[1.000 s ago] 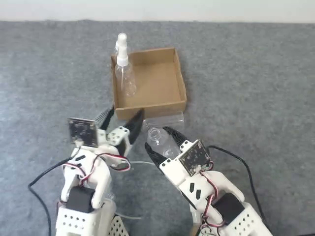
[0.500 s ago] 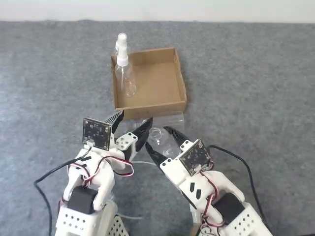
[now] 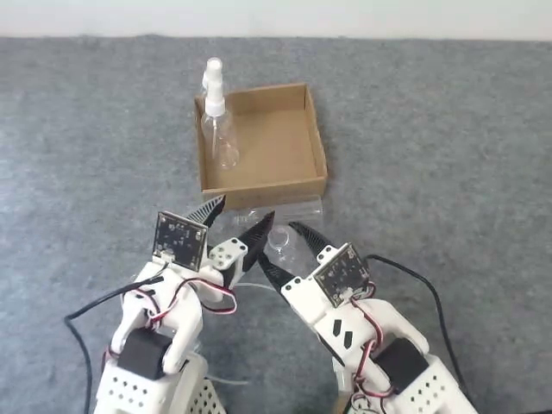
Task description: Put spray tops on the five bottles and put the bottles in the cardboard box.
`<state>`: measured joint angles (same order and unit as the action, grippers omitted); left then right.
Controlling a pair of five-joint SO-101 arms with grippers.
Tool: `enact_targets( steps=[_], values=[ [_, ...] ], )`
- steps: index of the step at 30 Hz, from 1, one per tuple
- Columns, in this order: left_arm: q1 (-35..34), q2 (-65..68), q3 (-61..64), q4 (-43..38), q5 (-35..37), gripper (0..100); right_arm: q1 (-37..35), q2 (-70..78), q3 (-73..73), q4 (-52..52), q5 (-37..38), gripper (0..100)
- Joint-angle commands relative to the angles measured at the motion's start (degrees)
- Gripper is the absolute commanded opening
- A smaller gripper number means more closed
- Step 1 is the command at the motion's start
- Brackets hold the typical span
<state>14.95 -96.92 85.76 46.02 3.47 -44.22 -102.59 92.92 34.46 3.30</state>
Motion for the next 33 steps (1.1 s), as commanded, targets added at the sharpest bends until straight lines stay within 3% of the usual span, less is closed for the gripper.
enact_targets(
  steps=[1,6,20,25,33],
  values=[
    [1.85,0.18,-3.3,0.79,-0.88,27,-0.75,-1.27,-0.88,-1.36,1.14,1.3],
    [1.41,0.18,-3.3,0.79,-0.88,27,-0.75,-1.19,-0.79,-1.19,1.14,1.3],
    [-11.6,0.18,-5.58,0.88,2.11,27,-0.22,-1.36,-0.97,1.54,1.23,1.6],
    [-14.24,0.53,-7.96,2.11,2.11,27,6.2,-1.36,-4.75,4.79,0.79,1.3],
    [-13.71,0.79,-13.76,10.64,3.25,27,15.08,-1.36,-6.95,4.53,-0.79,1.3]
  ],
)
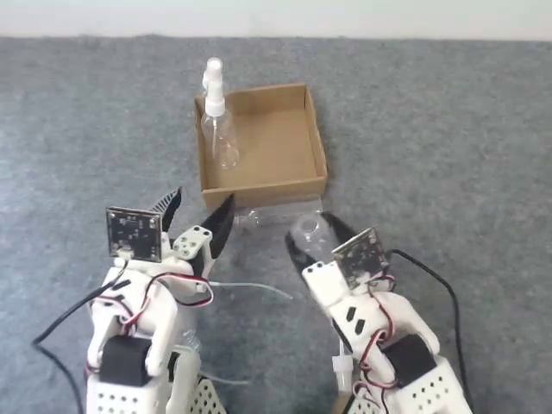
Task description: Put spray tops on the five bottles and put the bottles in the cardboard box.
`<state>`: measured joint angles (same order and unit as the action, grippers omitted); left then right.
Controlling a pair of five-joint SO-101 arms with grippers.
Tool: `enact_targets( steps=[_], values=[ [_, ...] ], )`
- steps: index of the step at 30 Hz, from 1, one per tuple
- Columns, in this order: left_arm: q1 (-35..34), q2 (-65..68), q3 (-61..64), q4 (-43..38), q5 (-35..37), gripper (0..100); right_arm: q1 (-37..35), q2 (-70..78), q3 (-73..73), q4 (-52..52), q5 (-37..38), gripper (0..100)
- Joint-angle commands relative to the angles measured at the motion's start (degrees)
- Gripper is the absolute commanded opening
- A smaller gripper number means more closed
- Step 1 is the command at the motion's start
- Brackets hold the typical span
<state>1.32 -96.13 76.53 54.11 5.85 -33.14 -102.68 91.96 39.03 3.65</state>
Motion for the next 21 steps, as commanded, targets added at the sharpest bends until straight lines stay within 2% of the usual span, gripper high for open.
enact_targets(
  steps=[1,6,11,21],
  values=[
    [-0.09,0.0,-4.62,2.99,0.53,27,5.14,-1.27,-6.24,-0.04,-2.81,1.3],
    [-0.09,0.0,-7.87,7.03,-0.26,27,9.45,-1.27,-6.68,-0.4,-6.07,1.6],
    [3.96,0.0,-12.18,13.54,-0.53,27,11.38,-1.27,-6.33,-1.89,-6.51,1.6],
    [5.01,3.6,-13.85,14.68,-2.73,27,16.48,-1.1,-6.15,-4.18,-6.59,1.4]
  ],
)
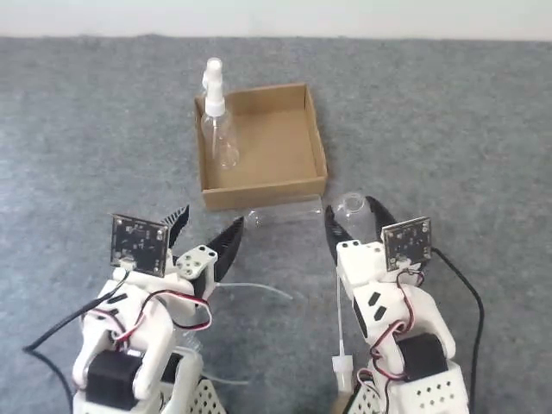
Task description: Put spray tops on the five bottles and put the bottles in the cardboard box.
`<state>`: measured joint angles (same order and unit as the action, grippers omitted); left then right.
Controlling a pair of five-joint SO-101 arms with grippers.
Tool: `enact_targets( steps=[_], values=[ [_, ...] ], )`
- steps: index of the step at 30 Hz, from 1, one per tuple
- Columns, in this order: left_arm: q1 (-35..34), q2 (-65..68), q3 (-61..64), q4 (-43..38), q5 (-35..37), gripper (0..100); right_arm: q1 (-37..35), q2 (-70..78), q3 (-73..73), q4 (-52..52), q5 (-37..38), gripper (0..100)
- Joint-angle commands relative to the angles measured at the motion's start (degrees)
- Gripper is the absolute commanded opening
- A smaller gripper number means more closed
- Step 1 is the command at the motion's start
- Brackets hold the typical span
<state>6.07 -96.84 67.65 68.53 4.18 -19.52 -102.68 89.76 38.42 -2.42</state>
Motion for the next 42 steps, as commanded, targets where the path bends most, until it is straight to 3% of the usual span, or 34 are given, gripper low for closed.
enact_targets(
  steps=[1,9,15,20,25,32,42],
  values=[
    [0.35,6.86,-6.11,0.35,-1.67,27,3.74,-1.1,-3.96,-4.0,-0.53,1.3],
    [6.86,31.21,-15.52,1.85,-2.2,27,13.67,-1.1,-4.48,-6.55,-7.21,1.5],
    [16.09,40.7,-17.27,1.49,-0.97,27,22.81,-1.19,-4.48,-9.36,-12.66,1.3],
    [19.87,45.89,-17.36,1.41,4.31,27,24.13,-1.1,-4.48,-9.71,-13.01,1.3],
    [13.19,48.26,-19.65,3.87,4.57,27,24.13,-1.1,-4.22,-9.71,-12.84,1.3],
    [-0.62,55.03,-24.75,14.51,4.66,27,24.04,-1.1,-4.13,-9.71,-12.84,1.3],
    [-11.96,67.08,-25.54,16.18,4.66,27,24.04,-1.1,-4.04,-9.71,-12.75,1.3]
  ],
)
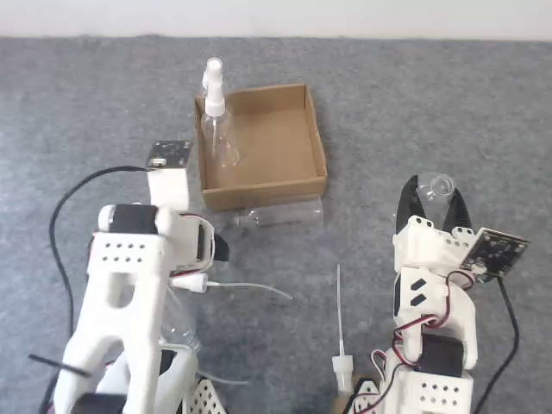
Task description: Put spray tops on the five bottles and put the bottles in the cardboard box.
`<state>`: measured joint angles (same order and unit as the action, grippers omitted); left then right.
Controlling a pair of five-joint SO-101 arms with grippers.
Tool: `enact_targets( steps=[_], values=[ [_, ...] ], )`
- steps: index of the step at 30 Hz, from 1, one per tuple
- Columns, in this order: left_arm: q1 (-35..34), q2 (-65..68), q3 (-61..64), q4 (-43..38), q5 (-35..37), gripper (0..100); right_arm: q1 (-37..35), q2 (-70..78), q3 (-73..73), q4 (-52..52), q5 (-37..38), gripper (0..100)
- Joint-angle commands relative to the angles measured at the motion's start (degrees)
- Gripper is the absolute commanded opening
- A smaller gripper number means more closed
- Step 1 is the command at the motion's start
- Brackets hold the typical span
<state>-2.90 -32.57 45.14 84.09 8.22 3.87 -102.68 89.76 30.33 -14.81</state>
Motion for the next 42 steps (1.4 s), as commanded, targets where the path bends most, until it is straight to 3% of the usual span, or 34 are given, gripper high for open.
enact_targets(
  steps=[1,14,30,35,42],
  values=[
    [-3.34,3.96,-3.03,0.53,0.62,27,0.66,-1.1,-4.04,-1.63,-0.35,1.3],
    [-3.25,19.08,-5.93,-0.09,0.62,27,0.57,-1.1,-3.96,-1.54,-0.35,1.6],
    [-3.16,33.23,-5.32,-15.21,3.96,25,0.57,-1.1,-3.87,-1.45,-0.26,1.6],
    [-3.16,33.23,-10.42,-11.78,3.87,15,0.57,-1.1,-3.87,-1.45,-0.26,1.6],
    [-3.16,33.23,-18.68,-1.58,3.96,16,0.57,-1.1,-3.87,-1.45,-0.26,1.6]
  ],
)
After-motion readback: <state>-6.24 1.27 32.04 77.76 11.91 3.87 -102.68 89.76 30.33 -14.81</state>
